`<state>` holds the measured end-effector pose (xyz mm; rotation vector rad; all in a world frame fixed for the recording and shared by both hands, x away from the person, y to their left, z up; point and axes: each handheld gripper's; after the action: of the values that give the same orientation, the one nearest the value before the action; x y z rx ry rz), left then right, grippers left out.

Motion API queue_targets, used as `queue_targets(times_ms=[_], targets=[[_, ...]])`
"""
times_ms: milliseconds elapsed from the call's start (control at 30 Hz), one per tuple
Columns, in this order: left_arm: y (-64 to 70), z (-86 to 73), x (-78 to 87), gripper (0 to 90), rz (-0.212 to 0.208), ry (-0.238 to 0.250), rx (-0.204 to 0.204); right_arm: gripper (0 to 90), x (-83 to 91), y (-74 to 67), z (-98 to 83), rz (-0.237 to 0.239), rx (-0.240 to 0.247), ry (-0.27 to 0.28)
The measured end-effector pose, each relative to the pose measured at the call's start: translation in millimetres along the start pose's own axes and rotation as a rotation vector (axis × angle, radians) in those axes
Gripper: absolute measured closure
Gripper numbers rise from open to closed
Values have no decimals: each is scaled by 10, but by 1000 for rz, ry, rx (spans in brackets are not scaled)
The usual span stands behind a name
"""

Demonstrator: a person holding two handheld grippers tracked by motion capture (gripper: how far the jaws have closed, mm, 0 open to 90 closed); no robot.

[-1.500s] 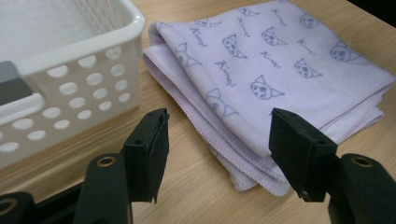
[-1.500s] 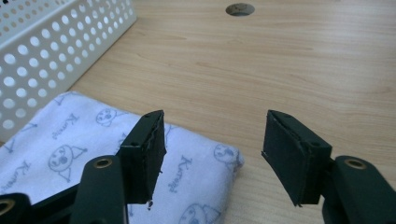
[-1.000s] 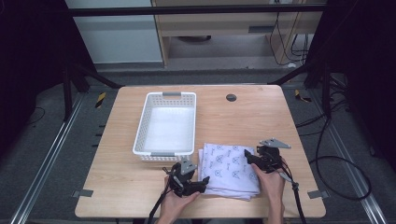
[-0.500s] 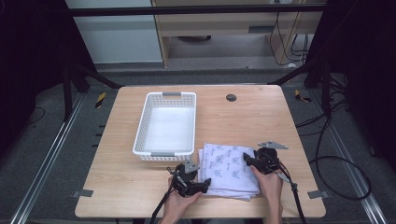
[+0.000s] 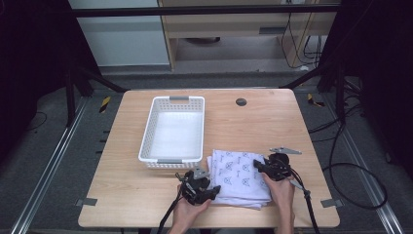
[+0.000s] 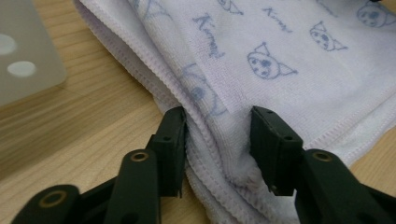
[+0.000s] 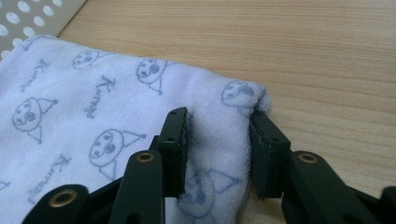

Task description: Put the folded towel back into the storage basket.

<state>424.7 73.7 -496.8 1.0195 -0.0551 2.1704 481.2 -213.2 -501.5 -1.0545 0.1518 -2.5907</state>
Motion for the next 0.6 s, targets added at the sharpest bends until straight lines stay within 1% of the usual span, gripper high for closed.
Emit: queue_targets(times_ms=[100,200,233,300,433,467,567,600], targets=[[-6,9,0,624,-14,-5,24,684,6,-13,-4,10,-6,6],[-11,16,11,710,-14,4,37,717,14,-22,-15,5,4,21],[-15,18,14,725,-18,4,44,726,16,-31,-18,4,0,24],[-18,20,27,748,-19,10,51,739,28,-30,-10,3,7,26],[0,21,71,767,-23,41,47,750,71,-68,18,-9,21,30],[5,24,87,769,-23,49,43,752,90,-82,26,-15,31,37],[57,62,178,772,-23,79,16,753,154,-111,48,-13,45,50],[71,74,200,772,-21,84,7,753,191,-131,57,-12,42,55]])
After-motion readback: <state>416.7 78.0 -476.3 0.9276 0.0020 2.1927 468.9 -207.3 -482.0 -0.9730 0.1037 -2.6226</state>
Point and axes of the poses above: each handheld gripper's, and its own axes: x roughly backward along the jaws, z roughly out of its top, y roughly to its right, and after that the axes turned 2 degrees about -z, right-handed
